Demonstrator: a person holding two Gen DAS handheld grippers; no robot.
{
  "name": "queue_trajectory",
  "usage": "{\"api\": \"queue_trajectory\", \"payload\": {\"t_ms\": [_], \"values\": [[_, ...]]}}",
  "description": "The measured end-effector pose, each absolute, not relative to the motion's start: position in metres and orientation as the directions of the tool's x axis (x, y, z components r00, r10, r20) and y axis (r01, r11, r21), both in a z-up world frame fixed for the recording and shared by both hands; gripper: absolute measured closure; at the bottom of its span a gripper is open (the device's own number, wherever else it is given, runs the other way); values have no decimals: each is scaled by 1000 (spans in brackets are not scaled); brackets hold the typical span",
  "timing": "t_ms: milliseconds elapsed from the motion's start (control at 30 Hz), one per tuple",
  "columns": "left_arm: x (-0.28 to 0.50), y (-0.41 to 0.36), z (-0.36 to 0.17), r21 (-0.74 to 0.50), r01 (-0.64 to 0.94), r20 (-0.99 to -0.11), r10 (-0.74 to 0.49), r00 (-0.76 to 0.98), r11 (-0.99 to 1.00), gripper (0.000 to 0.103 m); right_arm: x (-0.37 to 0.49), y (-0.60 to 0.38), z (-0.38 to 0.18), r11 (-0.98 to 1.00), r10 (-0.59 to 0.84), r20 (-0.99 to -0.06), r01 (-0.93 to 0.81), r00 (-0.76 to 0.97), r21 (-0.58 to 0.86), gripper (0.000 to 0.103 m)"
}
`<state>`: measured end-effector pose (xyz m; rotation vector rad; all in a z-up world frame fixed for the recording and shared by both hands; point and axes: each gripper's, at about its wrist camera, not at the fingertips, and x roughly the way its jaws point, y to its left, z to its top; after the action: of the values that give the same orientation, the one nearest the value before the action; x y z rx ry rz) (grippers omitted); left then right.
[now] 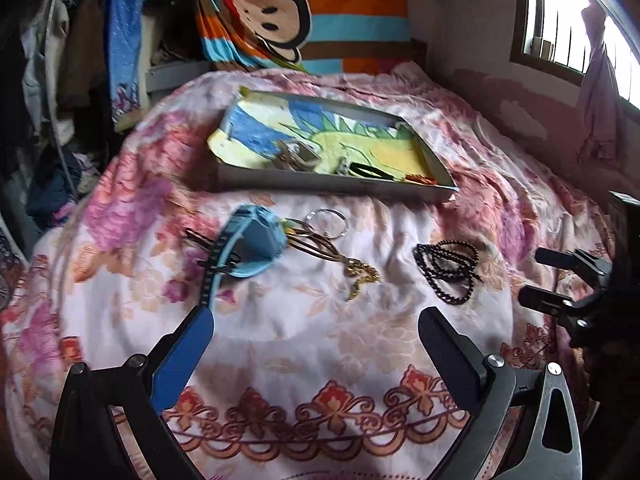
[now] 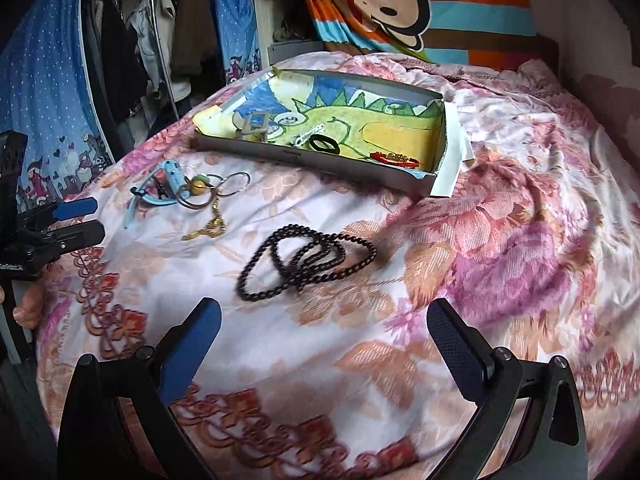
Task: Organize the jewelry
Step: 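Move both tools back toward the gold chain and black bead bracelets, then grasp the gold chain with the left tool while the right tool grasps the black bead bracelets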
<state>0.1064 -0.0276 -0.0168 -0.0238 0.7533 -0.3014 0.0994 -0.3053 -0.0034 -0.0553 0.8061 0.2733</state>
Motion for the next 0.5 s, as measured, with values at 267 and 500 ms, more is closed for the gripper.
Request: {"api": "queue_trajectory", "payload": {"t_ms": [267,500], "values": [[138,-47,-27,-214,356,-693,-399,601,909,14,129,-295,-13,940,255,-740,-340,622,38,4],[169,-62,-48,-232,386,-749,-417,515,893,39,150,-285,-23,918,252,-770,-395,586,-1,18]]}}
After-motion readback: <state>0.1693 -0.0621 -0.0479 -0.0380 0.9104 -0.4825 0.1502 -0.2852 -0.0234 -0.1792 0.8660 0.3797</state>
